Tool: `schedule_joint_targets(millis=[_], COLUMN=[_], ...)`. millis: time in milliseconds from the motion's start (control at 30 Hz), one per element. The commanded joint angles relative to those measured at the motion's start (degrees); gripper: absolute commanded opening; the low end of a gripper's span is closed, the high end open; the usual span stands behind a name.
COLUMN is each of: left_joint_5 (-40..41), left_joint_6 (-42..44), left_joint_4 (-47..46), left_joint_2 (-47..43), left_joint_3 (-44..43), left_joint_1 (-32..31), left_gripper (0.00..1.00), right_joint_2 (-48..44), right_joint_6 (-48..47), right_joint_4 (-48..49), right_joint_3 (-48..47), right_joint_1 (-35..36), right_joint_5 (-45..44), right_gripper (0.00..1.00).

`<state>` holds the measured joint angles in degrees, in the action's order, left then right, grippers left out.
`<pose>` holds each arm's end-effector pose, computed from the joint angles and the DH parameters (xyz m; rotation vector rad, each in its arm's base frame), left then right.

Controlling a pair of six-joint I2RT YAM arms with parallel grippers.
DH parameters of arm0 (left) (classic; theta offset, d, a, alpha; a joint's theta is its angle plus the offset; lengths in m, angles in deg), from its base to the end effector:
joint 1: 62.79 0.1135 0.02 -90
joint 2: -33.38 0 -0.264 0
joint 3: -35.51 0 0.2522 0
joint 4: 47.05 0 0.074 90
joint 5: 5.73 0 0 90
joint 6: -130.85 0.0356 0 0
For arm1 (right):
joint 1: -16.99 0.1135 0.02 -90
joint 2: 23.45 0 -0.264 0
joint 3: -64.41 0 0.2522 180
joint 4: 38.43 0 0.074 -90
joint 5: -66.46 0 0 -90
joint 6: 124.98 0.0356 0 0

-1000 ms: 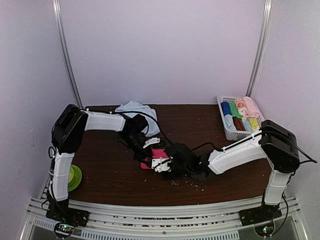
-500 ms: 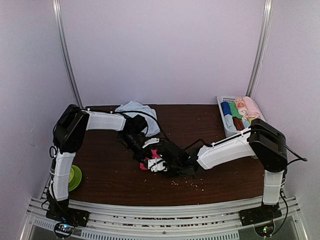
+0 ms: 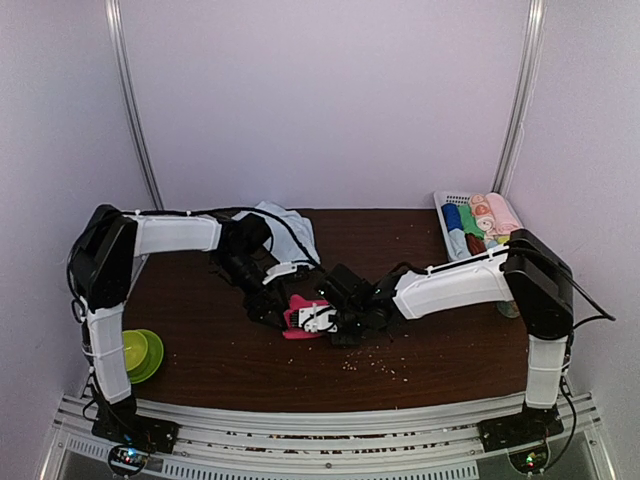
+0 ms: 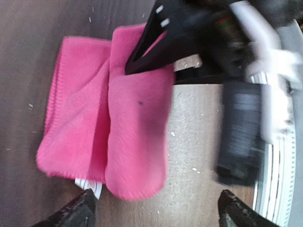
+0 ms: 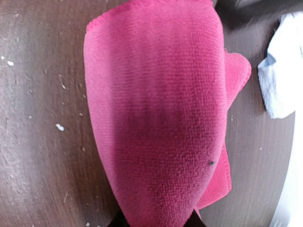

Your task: Roll the towels

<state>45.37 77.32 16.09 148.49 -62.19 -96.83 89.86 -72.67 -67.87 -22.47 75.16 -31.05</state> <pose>0.3101 -0.2365 0.1768 1.6847 2.2416 -0.9847 0.2210 0.3473 0.1532 -1.8462 1.7351 -0.0254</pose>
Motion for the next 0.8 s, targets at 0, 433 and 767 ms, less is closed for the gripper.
schedule_joint_targets(millis=[0, 433, 767], left_joint_5=[1.73, 9.19, 18.13], left_joint_6=[0.34, -0.84, 5.57], left_joint_4=[-4.55, -37.72, -51.32], left_joint_2=[-9.10, -27.27, -28.06], left_joint_3=[4.88, 30.30, 37.83], left_joint_1=[0.19, 1.01, -4.08], left_gripper=[0.96, 0.93, 0.91], right_joint_2=[0.00, 6.63, 18.30], right_joint_6=[2.24, 4.85, 5.83], right_joint_4=[-8.49, -28.76, -47.12], right_joint_3=[-1.20, -14.76, -31.73], right_joint_1=[-1.78, -7.80, -11.93], right_joint_5=[2.84, 23.65, 34.35], right_gripper=[0.18, 0.20, 0.34])
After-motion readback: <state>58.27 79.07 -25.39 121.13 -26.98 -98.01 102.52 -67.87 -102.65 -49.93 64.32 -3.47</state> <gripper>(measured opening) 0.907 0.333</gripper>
